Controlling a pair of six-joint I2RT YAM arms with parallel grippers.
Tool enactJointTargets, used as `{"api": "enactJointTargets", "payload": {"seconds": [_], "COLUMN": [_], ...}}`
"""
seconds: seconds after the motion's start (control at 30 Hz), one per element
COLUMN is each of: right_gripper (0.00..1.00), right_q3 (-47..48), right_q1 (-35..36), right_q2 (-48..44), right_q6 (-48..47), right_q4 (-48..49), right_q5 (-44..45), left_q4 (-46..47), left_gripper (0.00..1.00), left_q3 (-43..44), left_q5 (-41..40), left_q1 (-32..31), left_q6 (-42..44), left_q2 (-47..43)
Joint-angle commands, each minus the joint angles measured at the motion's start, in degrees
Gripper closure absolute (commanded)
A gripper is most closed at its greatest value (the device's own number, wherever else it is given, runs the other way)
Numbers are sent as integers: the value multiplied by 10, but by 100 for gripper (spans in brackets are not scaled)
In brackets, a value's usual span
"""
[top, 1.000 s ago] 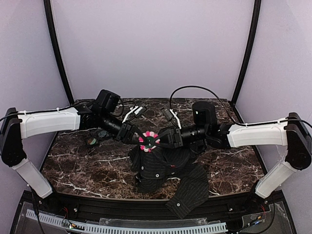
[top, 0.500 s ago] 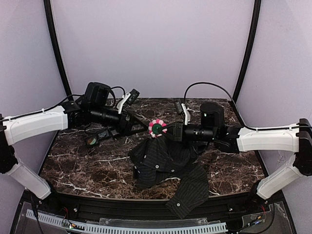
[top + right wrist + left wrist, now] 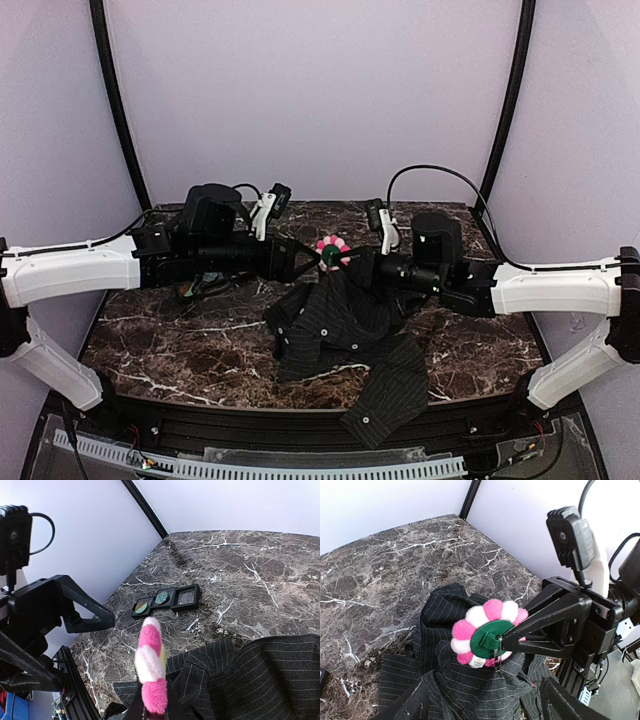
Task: Remove the brooch from the garment
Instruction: Pass from the right arm to the left
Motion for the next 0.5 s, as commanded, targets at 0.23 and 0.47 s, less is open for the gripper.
{"api": "enactJointTargets", "payload": {"seconds": [0.23, 0.47], "right_gripper": [100, 100], "right_q3": [3, 0], "right_q1": [5, -14], "right_q2": [11, 12], "right_q6": [-10, 1], "right_q4": [41, 35], "right_q5": [-144, -213], "left_q4": [116, 192], "left_gripper": [9, 14], "left_q3": [-33, -66], "left_q5": [141, 243], "left_q1": [6, 15], "left_q6": [-96, -116], "left_q2": [59, 64]}}
